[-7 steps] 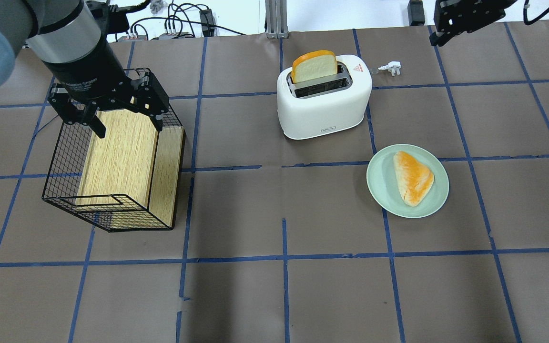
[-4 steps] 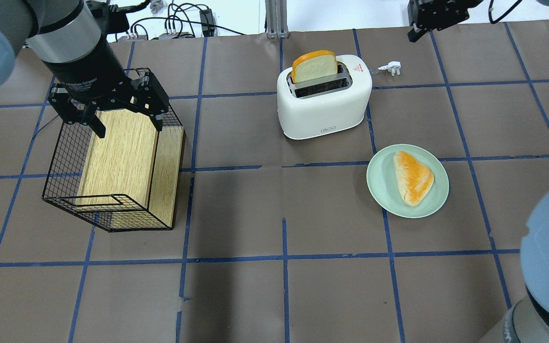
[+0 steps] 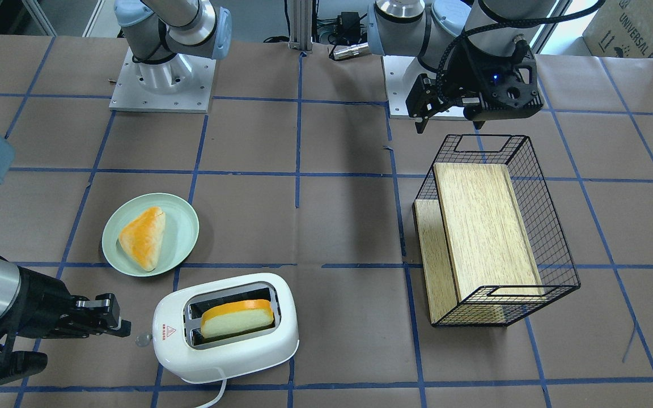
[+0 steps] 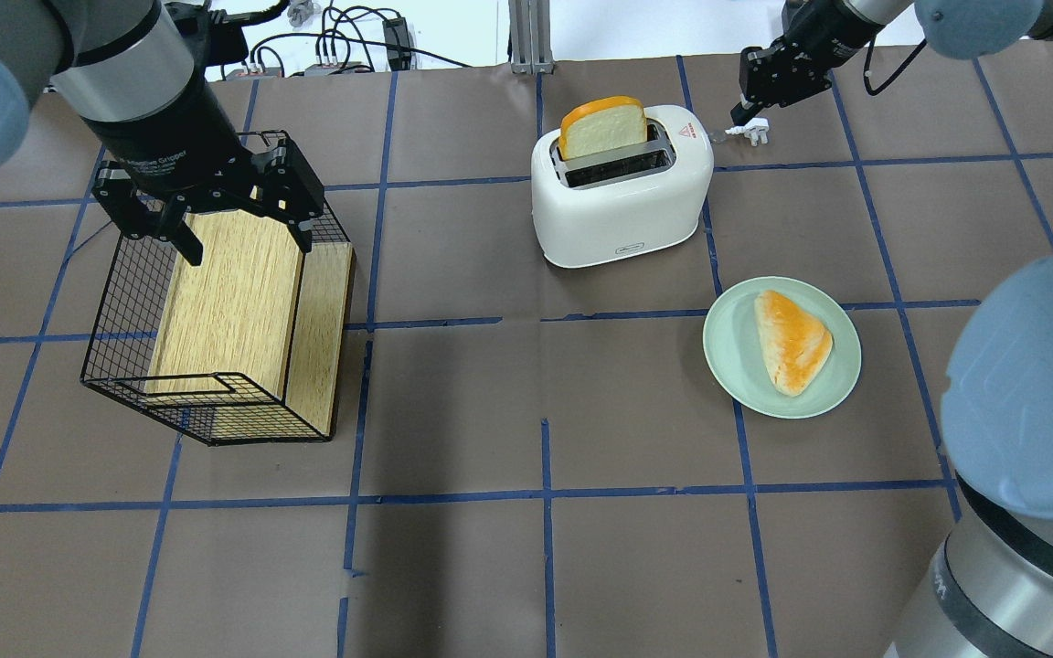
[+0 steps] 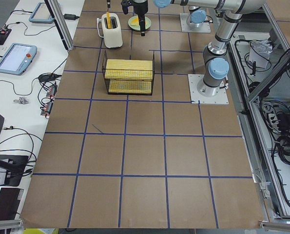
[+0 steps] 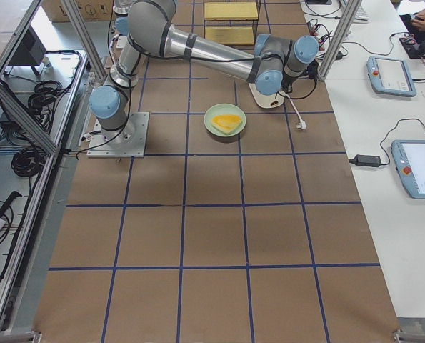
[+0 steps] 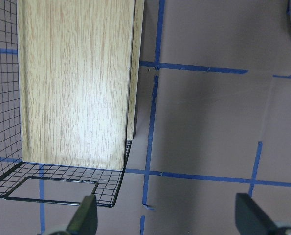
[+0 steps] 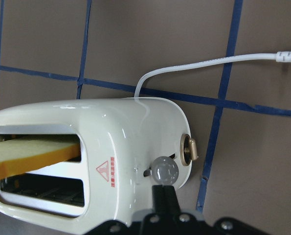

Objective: Press toaster with right arm
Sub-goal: 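Press down the toaster lever with the right gripper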

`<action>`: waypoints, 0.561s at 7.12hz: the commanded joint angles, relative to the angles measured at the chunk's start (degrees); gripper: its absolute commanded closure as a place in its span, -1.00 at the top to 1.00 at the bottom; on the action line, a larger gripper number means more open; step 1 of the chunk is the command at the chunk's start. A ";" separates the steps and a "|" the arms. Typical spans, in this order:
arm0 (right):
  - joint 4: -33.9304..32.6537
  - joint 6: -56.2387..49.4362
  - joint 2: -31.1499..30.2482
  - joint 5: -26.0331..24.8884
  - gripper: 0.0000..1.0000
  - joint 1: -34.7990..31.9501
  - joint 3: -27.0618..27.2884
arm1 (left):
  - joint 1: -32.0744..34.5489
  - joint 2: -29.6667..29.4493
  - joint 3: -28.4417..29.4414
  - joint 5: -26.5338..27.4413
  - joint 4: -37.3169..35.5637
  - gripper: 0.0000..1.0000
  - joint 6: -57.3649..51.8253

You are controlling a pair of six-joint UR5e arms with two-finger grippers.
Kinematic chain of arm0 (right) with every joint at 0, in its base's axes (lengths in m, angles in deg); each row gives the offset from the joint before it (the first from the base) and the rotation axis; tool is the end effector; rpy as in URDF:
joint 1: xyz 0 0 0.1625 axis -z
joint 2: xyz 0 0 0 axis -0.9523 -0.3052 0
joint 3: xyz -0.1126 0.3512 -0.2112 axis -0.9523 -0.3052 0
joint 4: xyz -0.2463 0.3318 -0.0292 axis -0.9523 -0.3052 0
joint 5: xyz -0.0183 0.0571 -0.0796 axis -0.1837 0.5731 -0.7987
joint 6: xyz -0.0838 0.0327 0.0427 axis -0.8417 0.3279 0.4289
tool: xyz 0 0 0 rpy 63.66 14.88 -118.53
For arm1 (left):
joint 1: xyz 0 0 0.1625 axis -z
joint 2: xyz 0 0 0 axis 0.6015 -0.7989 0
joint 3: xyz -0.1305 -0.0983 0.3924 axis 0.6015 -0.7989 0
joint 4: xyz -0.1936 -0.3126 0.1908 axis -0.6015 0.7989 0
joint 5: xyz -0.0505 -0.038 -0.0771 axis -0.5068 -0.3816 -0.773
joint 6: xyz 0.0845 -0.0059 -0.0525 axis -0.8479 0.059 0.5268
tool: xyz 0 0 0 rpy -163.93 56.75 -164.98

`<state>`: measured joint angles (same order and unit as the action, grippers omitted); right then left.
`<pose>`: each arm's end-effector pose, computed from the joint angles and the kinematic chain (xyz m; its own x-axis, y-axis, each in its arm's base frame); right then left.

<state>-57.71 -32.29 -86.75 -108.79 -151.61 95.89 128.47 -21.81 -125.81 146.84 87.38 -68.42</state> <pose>0.0449 -0.7265 0.3314 -0.8800 -0.1647 -0.4454 -0.1401 0.9862 -0.0878 -0.1445 -0.4739 0.5030 -0.9948 -0.0997 -0.0217 -0.1010 0.9921 0.0740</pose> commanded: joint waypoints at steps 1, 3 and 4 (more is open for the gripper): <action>-1.21 0.02 2.02 0.23 -0.89 -0.34 -0.06 | 0.00 0.00 -0.01 0.00 0.00 1.00 0.00; -2.52 0.02 2.81 0.23 -0.89 -0.95 -0.15 | 0.00 0.00 0.08 0.00 0.00 1.00 0.00; -3.49 0.02 3.51 0.23 -0.89 -0.95 -0.15 | 0.00 0.00 -0.01 0.00 0.00 1.00 0.00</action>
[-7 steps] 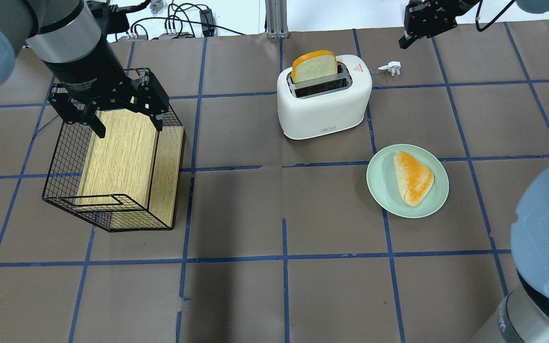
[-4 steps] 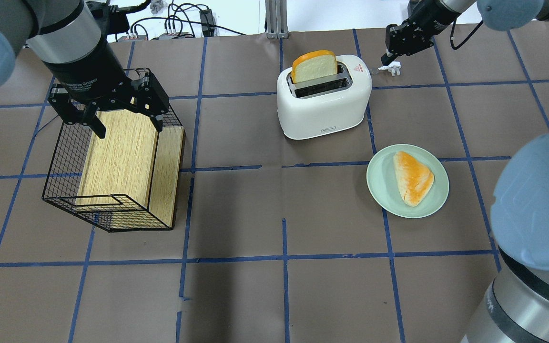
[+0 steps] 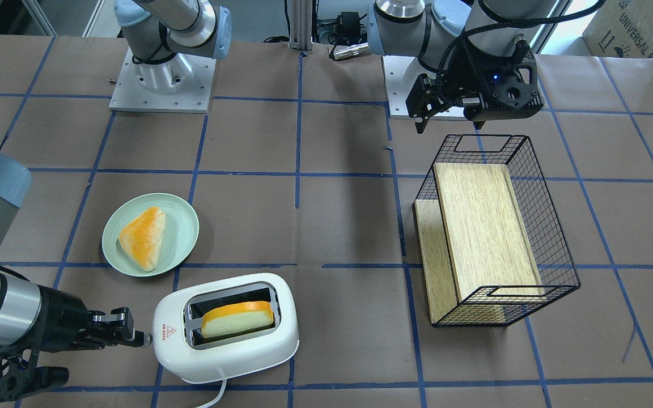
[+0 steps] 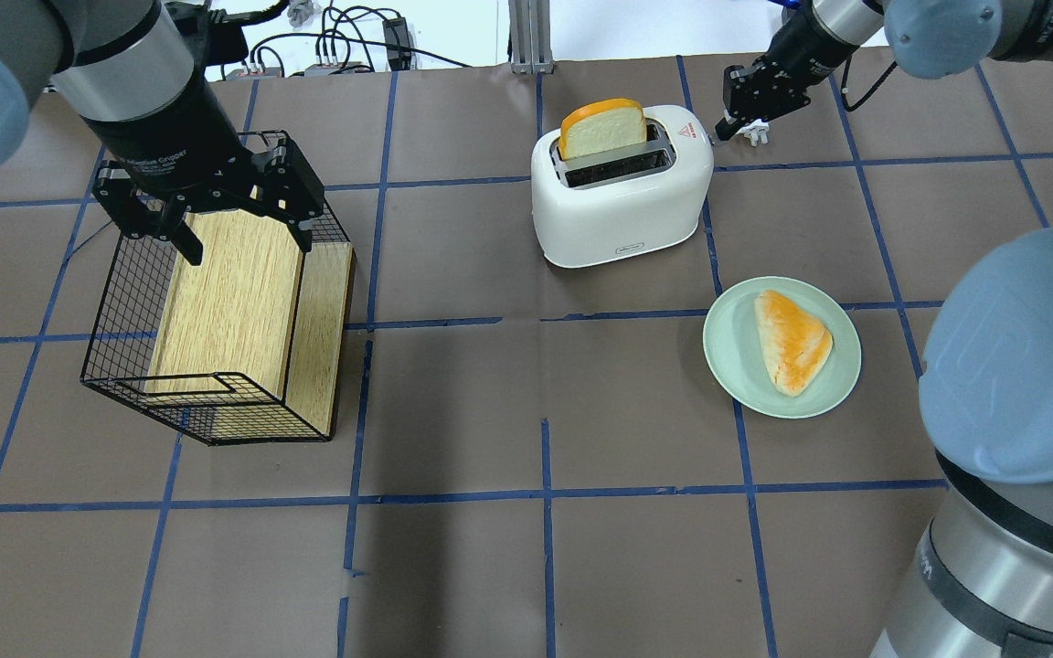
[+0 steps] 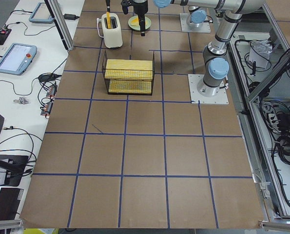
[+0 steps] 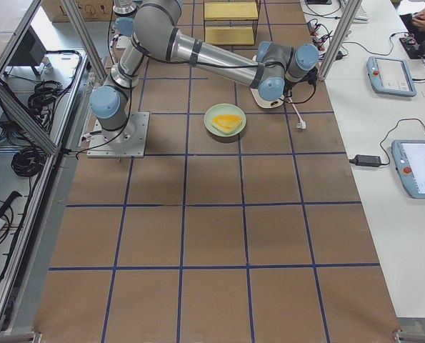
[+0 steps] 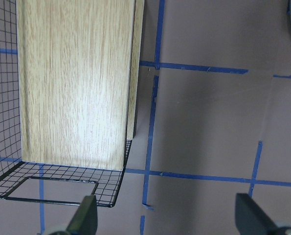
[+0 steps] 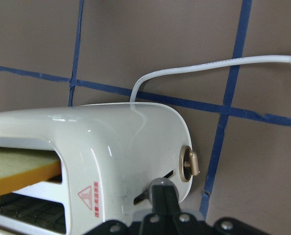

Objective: Press toaster with right arm
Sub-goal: 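Press down the toaster lever with the right gripper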

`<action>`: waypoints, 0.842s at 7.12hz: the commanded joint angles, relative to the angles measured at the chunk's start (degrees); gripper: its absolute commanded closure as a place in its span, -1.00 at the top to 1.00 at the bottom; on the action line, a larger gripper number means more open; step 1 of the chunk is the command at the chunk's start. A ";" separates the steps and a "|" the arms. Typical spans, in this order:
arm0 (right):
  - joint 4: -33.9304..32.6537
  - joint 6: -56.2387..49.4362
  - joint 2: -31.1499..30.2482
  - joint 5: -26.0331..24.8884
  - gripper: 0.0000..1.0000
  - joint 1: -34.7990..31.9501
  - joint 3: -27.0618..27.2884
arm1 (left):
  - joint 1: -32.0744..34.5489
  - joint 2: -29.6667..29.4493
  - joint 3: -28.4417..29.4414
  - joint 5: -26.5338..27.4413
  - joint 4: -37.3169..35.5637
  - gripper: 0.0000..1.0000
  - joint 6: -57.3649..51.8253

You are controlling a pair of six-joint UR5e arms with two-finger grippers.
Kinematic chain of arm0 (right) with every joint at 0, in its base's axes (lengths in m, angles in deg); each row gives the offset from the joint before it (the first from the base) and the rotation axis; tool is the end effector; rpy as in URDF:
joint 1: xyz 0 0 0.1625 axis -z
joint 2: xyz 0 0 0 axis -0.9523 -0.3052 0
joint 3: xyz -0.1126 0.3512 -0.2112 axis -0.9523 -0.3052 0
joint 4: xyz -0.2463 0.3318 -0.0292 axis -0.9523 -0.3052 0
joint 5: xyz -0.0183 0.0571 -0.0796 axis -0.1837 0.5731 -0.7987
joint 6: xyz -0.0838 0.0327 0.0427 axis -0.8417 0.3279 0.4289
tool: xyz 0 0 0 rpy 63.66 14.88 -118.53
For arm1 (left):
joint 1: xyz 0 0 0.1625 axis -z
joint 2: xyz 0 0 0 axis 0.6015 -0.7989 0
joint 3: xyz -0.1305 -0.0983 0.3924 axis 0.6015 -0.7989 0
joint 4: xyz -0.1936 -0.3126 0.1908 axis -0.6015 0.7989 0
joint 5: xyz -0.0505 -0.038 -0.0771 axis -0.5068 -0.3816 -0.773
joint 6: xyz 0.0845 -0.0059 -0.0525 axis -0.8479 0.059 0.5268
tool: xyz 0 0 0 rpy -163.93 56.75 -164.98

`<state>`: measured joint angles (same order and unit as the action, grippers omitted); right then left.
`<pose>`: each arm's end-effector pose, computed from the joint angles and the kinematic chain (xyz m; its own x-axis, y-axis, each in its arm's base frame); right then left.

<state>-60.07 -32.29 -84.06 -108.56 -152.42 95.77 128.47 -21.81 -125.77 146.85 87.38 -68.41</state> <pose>0.0535 -0.7374 0.3029 -0.8756 -0.1755 -0.4500 -0.1533 0.9845 -0.0857 -0.1445 -0.4740 0.5033 -0.9948 -0.0999 -0.0218 -0.1012 0.9922 0.0733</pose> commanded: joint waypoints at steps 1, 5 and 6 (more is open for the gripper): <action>-1.49 -0.06 1.18 0.09 -0.89 -0.14 -0.03 | 0.00 0.00 -0.05 0.00 0.00 1.00 0.00; -2.55 -0.15 2.84 0.88 -0.89 0.12 0.06 | 0.00 0.00 0.03 0.00 0.00 1.00 0.00; -2.55 -0.15 3.46 1.14 -0.89 0.21 0.06 | 0.00 0.00 0.03 0.00 0.00 1.00 0.00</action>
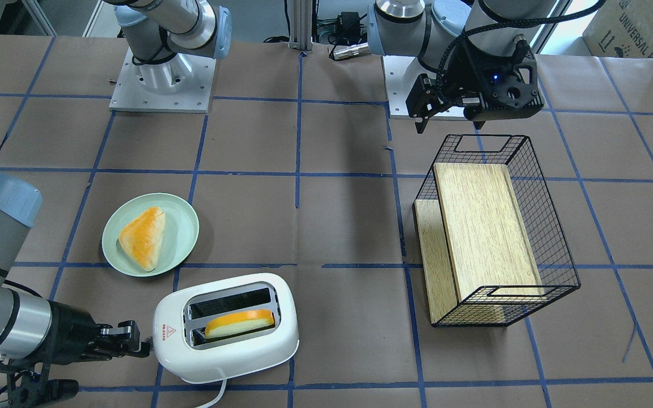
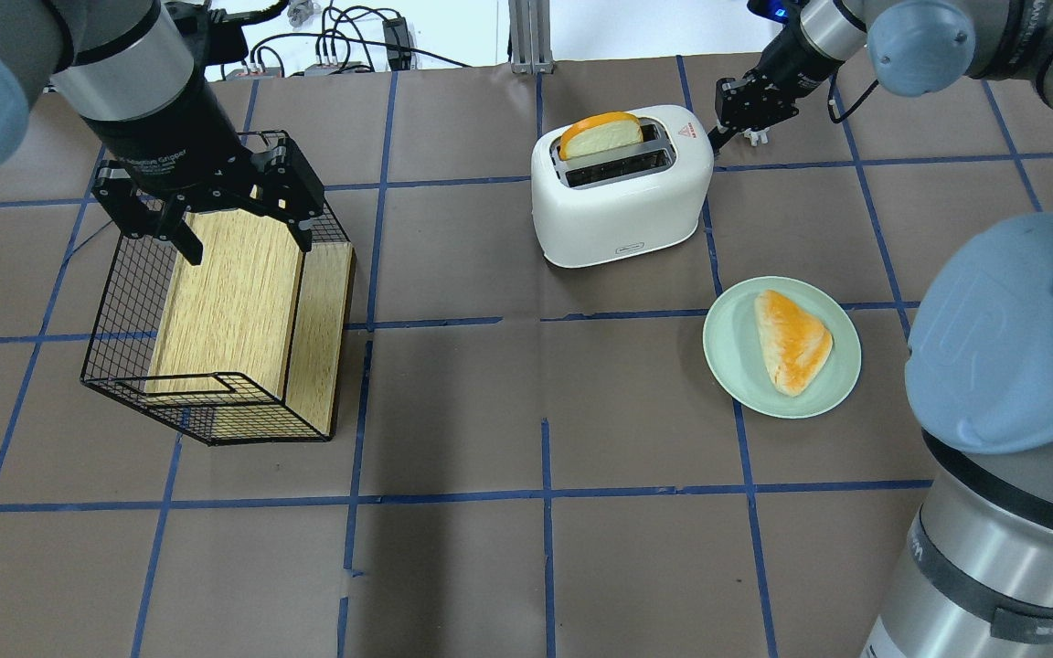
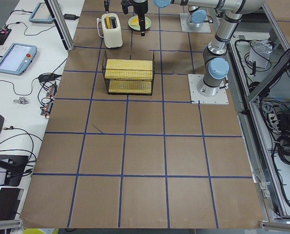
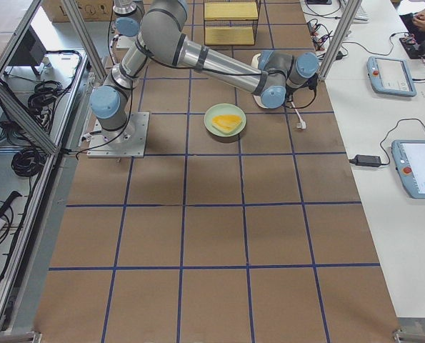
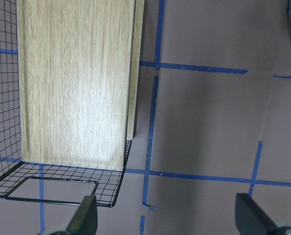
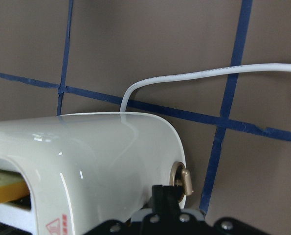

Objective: Press toaster with right arm
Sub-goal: 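Press down the toaster lever with the right gripper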

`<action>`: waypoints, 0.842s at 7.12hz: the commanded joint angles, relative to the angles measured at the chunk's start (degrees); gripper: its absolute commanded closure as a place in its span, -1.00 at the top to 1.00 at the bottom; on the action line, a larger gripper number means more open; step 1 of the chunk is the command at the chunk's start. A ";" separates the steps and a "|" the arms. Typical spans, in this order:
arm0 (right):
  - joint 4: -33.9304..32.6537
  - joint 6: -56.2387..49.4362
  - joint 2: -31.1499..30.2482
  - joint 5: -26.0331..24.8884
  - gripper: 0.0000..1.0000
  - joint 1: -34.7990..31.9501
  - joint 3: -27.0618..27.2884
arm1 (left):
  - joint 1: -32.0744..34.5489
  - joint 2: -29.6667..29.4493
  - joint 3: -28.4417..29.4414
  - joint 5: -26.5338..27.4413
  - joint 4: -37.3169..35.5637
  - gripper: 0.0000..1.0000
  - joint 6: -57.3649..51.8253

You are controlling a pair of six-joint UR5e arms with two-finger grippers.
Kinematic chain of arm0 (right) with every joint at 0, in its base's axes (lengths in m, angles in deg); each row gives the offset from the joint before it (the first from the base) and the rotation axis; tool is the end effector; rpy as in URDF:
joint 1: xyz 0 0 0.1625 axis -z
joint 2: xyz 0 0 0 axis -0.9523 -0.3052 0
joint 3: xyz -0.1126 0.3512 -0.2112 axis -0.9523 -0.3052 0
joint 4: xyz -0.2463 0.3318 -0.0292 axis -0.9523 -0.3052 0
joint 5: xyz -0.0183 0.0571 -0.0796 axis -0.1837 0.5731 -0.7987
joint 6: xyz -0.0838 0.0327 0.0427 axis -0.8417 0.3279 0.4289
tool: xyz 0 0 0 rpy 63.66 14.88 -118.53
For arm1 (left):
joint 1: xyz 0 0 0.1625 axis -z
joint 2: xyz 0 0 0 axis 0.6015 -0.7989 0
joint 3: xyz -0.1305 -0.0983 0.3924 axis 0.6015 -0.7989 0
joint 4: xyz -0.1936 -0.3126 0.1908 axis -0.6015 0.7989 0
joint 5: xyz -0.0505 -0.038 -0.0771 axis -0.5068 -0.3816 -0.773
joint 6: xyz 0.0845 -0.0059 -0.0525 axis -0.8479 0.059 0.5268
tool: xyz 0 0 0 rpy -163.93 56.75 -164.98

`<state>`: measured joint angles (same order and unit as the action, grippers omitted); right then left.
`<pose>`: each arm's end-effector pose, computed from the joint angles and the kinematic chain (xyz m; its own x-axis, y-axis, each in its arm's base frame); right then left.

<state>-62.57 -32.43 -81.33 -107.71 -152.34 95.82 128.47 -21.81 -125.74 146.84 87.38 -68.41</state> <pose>0.0521 -0.7476 0.2728 -0.8687 -0.1746 -0.4636 -0.1515 0.9846 -0.0869 -0.1445 -0.4740 0.5036 -0.9948 -0.0999 -0.0215 -0.1012 0.9922 0.0728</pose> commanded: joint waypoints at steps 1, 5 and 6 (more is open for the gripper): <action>0.04 -0.19 0.82 1.17 -0.89 0.48 0.19 | 0.00 0.00 -0.08 0.00 0.00 1.00 0.00; -0.04 -0.28 1.43 1.61 -0.89 0.48 0.45 | 0.00 0.00 0.01 0.00 0.00 1.00 0.00; -0.05 -0.36 1.44 1.61 -0.89 0.48 0.45 | -0.09 0.00 0.01 0.00 0.00 1.00 0.00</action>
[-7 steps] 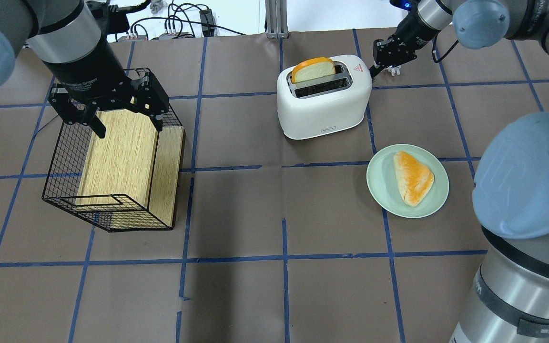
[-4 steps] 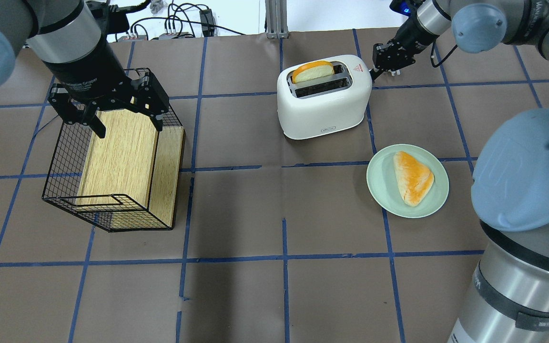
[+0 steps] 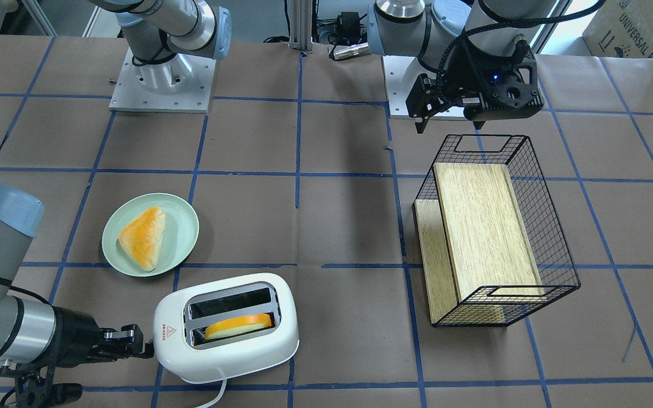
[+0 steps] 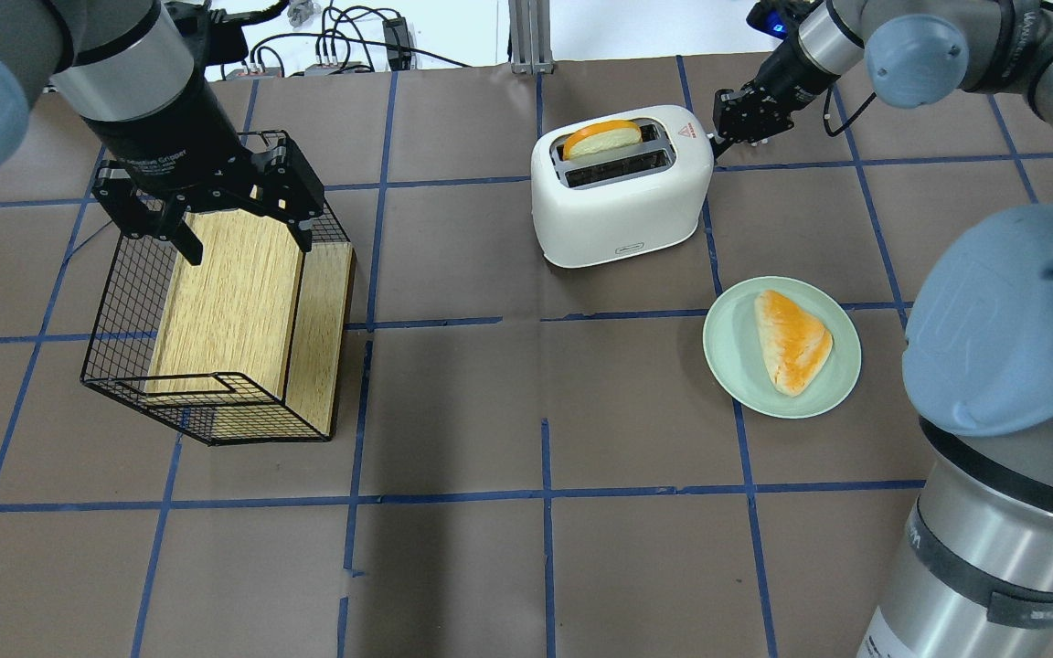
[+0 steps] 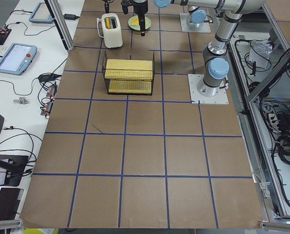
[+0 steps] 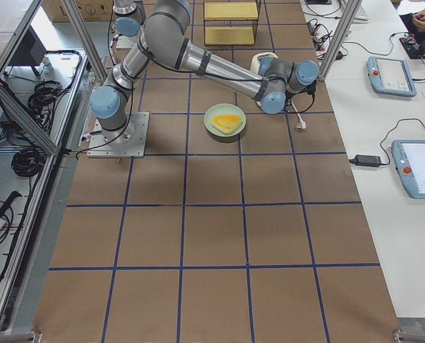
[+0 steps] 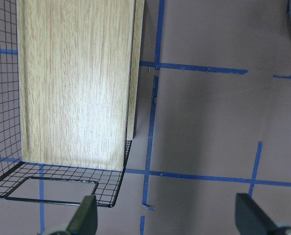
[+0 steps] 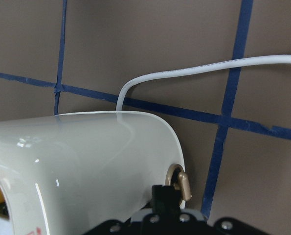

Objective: Press toaster with right arm
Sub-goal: 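Press down the toaster lever with the right gripper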

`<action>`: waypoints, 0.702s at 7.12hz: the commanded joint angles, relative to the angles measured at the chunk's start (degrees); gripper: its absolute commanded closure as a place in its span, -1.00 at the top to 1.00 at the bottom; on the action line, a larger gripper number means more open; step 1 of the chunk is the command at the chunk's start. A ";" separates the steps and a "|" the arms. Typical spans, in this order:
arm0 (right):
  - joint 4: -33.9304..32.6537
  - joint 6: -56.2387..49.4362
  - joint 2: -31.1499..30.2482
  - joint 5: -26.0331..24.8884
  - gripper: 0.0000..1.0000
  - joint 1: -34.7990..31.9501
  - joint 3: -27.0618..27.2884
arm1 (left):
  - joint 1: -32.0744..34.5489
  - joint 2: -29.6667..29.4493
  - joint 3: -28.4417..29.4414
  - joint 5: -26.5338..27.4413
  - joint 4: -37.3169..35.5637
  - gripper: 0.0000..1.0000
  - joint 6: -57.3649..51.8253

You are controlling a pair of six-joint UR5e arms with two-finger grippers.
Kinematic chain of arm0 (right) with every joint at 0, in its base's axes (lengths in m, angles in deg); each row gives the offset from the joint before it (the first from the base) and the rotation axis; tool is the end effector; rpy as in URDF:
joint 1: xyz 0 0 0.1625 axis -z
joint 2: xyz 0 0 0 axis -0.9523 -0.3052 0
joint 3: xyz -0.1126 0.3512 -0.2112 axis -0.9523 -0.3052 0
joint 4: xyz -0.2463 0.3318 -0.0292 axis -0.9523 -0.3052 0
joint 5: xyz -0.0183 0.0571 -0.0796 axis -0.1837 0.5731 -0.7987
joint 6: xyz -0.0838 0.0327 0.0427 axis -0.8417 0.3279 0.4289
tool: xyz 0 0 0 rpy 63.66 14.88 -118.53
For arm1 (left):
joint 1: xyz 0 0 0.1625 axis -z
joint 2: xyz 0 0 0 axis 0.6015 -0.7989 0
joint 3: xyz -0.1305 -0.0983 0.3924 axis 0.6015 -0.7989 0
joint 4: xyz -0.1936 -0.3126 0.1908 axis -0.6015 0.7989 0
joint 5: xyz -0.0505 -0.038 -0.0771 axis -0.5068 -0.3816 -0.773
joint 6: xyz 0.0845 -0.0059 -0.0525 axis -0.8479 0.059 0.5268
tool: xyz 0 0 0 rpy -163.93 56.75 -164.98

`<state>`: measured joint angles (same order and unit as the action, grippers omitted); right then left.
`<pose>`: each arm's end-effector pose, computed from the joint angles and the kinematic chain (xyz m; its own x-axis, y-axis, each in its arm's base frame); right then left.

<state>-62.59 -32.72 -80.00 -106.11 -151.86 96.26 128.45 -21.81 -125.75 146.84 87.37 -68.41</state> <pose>0.0481 -0.7492 0.2537 -0.8541 -0.1578 -0.4956 -0.1423 0.9874 -0.0693 -0.1443 -0.4741 0.5035 -0.9947 -0.1002 -0.0215 -0.1015 0.9922 0.0728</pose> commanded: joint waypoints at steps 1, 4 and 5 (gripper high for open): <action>-0.03 -0.06 0.20 0.01 -0.89 0.00 0.01 | 0.01 0.00 0.01 0.00 0.01 1.00 0.00; -0.20 -0.76 0.64 0.10 -0.89 0.00 0.01 | 0.02 0.00 -0.07 0.00 0.01 1.00 0.00; -0.21 -0.77 0.64 0.10 -0.89 0.00 -0.25 | 0.02 0.00 -0.07 0.00 0.01 1.00 0.00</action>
<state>-62.75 -33.35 -79.43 -106.02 -151.86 96.21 128.47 -21.81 -125.78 146.84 87.37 -68.41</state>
